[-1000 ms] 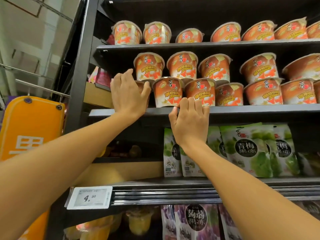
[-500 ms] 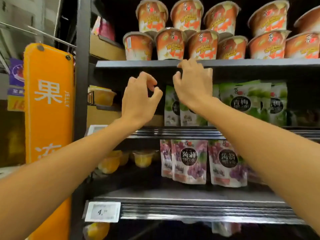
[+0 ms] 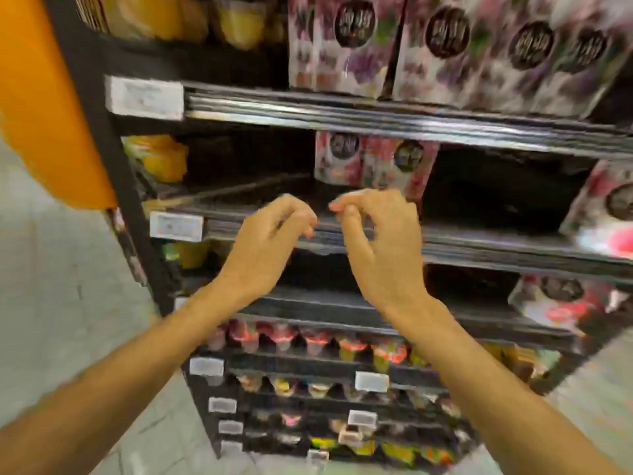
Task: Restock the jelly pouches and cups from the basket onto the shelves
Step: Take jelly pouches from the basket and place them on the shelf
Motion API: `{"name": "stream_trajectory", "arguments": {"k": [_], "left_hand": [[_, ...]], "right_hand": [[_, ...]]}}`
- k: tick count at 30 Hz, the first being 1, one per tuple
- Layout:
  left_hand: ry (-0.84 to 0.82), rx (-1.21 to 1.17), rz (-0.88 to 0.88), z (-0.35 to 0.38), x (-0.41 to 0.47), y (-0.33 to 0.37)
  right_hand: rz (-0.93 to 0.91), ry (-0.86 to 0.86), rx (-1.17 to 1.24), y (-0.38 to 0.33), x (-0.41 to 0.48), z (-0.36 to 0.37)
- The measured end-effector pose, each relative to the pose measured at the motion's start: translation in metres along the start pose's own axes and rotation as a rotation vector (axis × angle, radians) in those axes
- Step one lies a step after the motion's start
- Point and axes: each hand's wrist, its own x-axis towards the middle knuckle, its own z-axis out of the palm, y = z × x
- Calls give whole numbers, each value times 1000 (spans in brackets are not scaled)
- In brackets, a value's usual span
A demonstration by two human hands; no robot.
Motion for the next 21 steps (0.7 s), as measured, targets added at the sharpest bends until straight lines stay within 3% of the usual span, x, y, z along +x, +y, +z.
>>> {"name": "stream_trajectory", "arguments": {"k": [10, 14, 21], "left_hand": [[-293, 67, -745, 89, -282, -191], [-370, 71, -1041, 106, -397, -258], [-219, 68, -1463, 117, -560, -348]], "right_hand": [[740, -600, 23, 84, -340, 75], [1061, -720, 75, 102, -460, 108], [1352, -843, 27, 130, -622, 155]]}}
